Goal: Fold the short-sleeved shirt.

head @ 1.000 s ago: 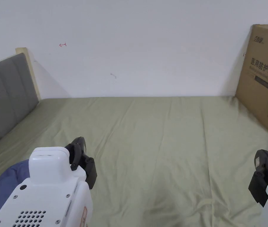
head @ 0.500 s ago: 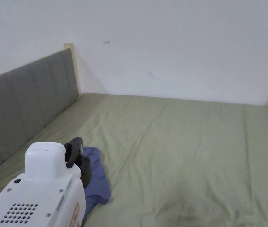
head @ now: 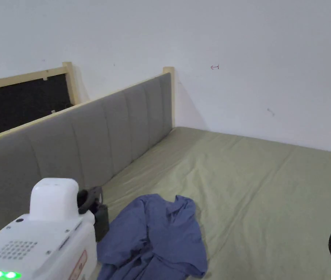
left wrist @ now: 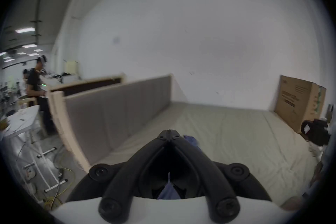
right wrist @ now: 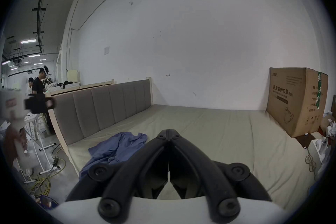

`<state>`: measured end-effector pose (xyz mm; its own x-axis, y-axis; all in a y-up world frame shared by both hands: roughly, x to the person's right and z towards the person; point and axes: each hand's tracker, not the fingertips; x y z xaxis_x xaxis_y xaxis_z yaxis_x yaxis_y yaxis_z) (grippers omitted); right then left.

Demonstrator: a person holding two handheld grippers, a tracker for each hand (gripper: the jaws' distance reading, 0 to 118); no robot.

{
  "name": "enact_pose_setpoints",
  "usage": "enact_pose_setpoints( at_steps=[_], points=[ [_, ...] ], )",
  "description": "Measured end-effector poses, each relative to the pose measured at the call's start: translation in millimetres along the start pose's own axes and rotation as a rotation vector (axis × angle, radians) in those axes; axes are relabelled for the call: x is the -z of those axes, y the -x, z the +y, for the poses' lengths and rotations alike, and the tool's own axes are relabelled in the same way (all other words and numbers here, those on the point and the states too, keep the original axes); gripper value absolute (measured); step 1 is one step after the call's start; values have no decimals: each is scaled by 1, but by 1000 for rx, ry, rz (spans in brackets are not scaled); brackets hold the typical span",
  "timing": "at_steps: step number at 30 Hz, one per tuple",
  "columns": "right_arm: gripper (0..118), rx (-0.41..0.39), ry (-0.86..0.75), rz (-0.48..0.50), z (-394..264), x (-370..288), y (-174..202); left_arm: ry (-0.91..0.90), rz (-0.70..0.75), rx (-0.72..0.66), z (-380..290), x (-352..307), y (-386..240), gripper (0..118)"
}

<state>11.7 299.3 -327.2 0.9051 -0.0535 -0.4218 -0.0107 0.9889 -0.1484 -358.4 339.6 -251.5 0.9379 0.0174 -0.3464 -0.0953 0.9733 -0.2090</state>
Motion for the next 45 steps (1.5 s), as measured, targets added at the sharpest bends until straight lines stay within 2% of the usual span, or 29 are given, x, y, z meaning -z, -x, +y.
enact_pose_setpoints(
  at_steps=[2, 3, 5, 7, 8, 9, 10, 11, 12, 13, 14, 15, 17, 19, 24, 26, 28, 30, 31, 32, 33, 36, 37, 40, 42, 45],
  points=[
    [0, 0, 32, -17, -1, -1, -11, 279, -166, -42, 17, 77, -1, 0],
    [0, 1, 48, -30, -3, -2, -16, 392, -219, -112, 13, 112, 0, 0],
    [0, 24, 100, -77, -11, 0, -34, 627, -295, -163, -13, 192, -4, 0],
    [0, 53, 138, -109, -19, 2, -45, 747, -210, -15, -41, 245, -19, 0],
    [0, 67, 168, -130, -26, 5, -54, 793, -225, 27, -56, 271, -25, 0],
    [0, 76, 188, -147, -31, 7, -60, 843, -222, 39, -67, 289, -29, 7],
    [0, 87, 216, -166, -37, 10, -66, 888, -212, 4, -82, 306, -35, 39],
    [0, 98, 244, -181, -43, 13, -72, 928, -229, -30, -93, 324, -39, 102],
    [0, 110, 264, -190, -47, 14, -77, 981, -224, -52, -103, 339, -40, 118],
    [0, 123, 287, -194, -52, 16, -82, 1048, -245, -87, -117, 353, -42, 114],
    [0, 128, 302, -197, -56, 18, -85, 1008, -245, -85, -123, 357, -43, 113],
    [0, 131, 319, -200, -60, 20, -87, 1055, -236, -76, -134, 368, -49, 113],
    [0, 131, 351, -198, -67, 25, -90, 1091, -141, 2, -158, 380, -54, 113],
    [0, 128, 375, -187, -73, 29, -91, 1155, -111, 56, -188, 385, -56, 118],
    [0, 153, 409, -147, -83, 39, -88, 915, -144, 5, -209, 357, -42, 118],
    [0, 191, 421, -125, -87, 43, -87, 802, -88, 9, -215, 344, -50, 118],
    [0, 211, 440, -111, -88, 45, -86, 802, -52, 43, -212, 335, -58, 117],
    [0, 223, 445, -98, -84, 42, -85, 773, -81, 56, -202, 321, -60, 97],
    [0, 223, 441, -89, -82, 39, -85, 756, -92, 62, -195, 316, -60, 73],
    [0, 218, 434, -82, -79, 34, -84, 708, -90, 76, -185, 309, -59, 9],
    [0, 210, 425, -82, -76, 30, -84, 705, -78, 79, -178, 305, -55, 5],
    [0, 177, 397, -96, -67, 16, -85, 712, -195, -69, -152, 292, -24, 5],
    [0, 175, 390, -96, -64, 11, -86, 702, -175, -57, -136, 284, -17, 5],
    [0, 186, 360, -105, -56, -4, -92, 481, -158, 33, -62, 244, -3, 5],
    [0, 198, 335, -119, -50, -14, -95, 324, -209, 100, -1, 206, -3, 5],
    [0, 224, 311, -132, -43, -26, -99, 164, -302, 129, 84, 151, -25, 5]
  ],
)
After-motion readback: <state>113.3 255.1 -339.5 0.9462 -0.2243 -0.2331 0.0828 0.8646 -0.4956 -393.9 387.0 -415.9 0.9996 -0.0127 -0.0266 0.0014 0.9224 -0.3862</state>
